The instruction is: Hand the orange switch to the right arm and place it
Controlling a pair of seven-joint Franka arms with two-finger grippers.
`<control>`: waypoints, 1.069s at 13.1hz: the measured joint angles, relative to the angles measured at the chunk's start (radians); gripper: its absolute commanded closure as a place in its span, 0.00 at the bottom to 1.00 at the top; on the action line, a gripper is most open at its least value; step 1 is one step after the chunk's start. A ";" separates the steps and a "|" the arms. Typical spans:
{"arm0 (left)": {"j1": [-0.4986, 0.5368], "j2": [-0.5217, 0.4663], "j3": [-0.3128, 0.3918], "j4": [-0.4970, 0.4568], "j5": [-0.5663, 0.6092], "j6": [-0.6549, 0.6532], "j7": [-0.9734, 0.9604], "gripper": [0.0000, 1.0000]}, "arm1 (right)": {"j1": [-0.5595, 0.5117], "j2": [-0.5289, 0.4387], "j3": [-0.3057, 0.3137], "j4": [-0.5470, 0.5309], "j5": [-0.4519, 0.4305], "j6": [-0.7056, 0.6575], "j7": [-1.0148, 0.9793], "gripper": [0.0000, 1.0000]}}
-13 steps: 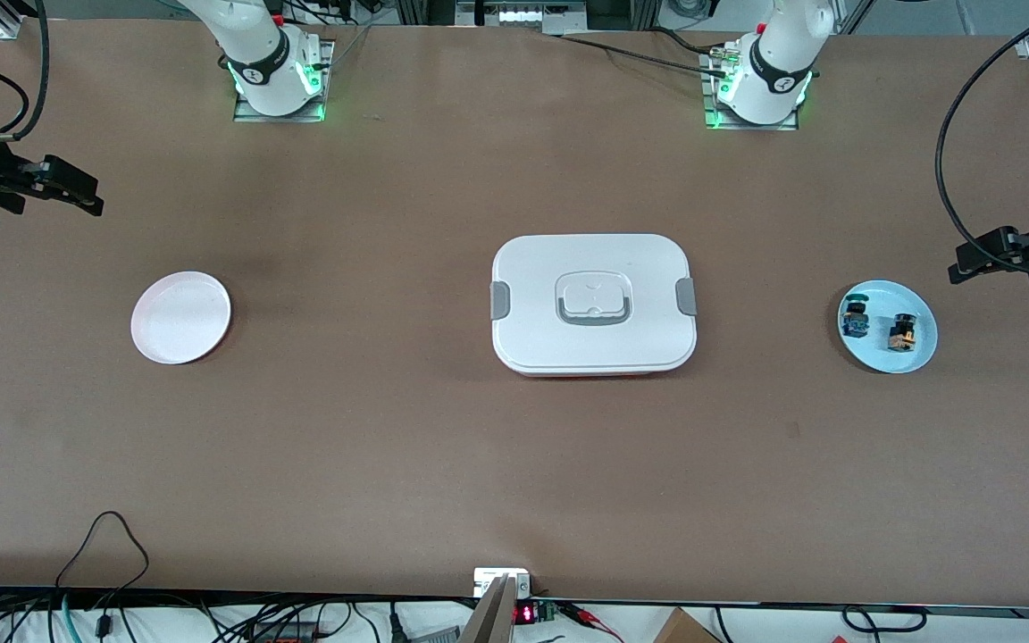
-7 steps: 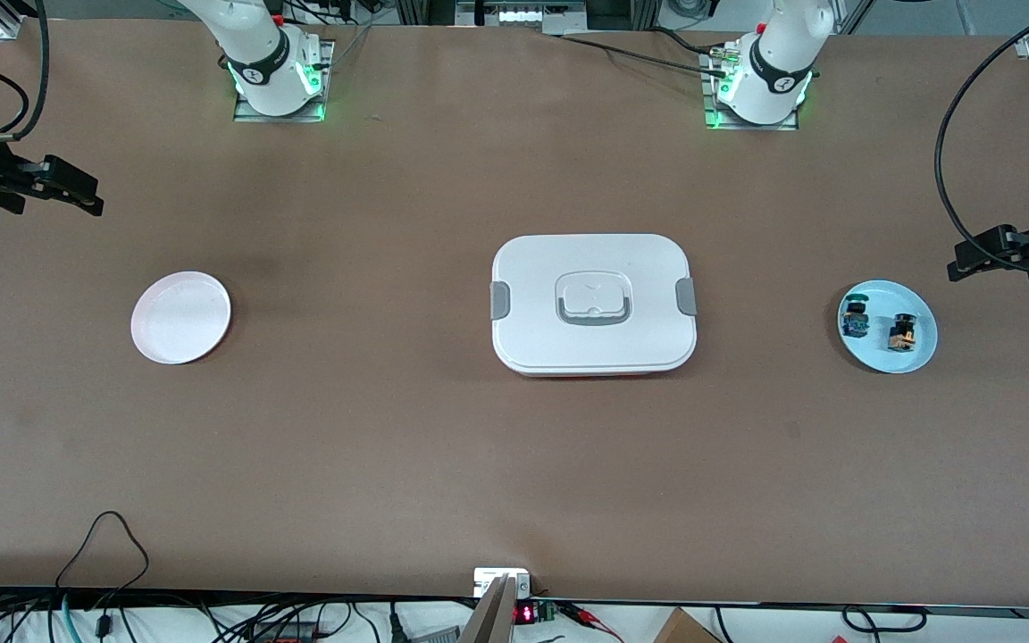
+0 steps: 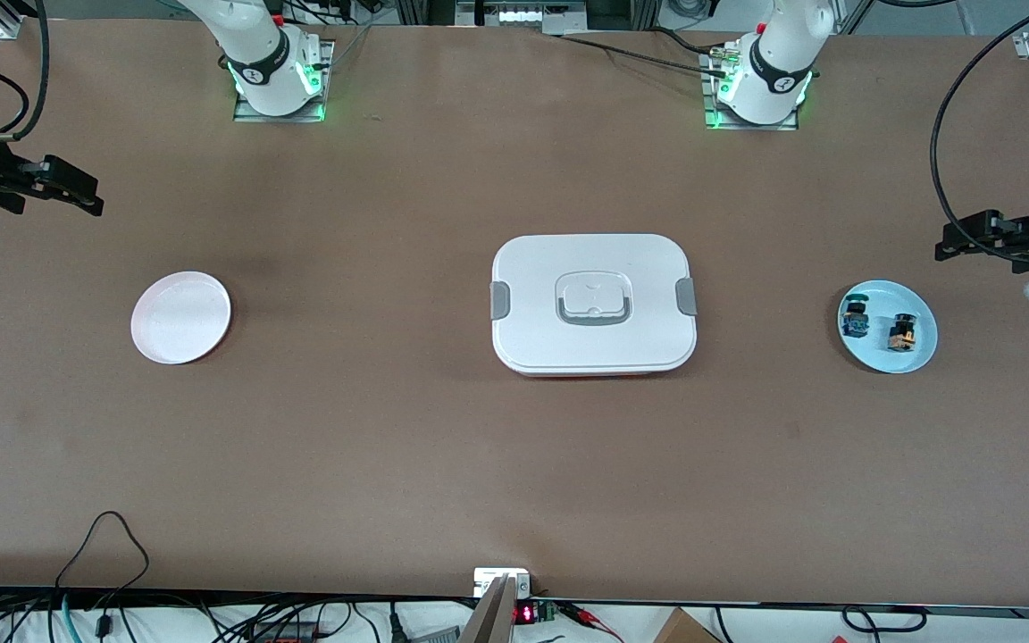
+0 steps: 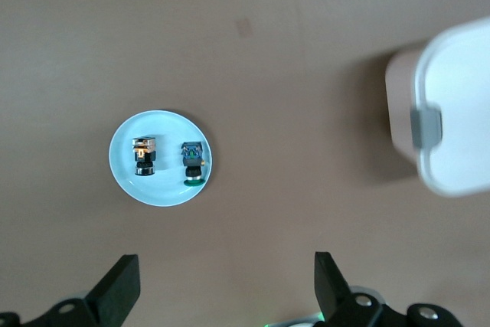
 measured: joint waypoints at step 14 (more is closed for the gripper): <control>0.159 0.181 0.002 -0.222 0.123 0.321 0.934 0.00 | 0.000 0.000 0.000 0.000 0.000 0.000 0.000 0.00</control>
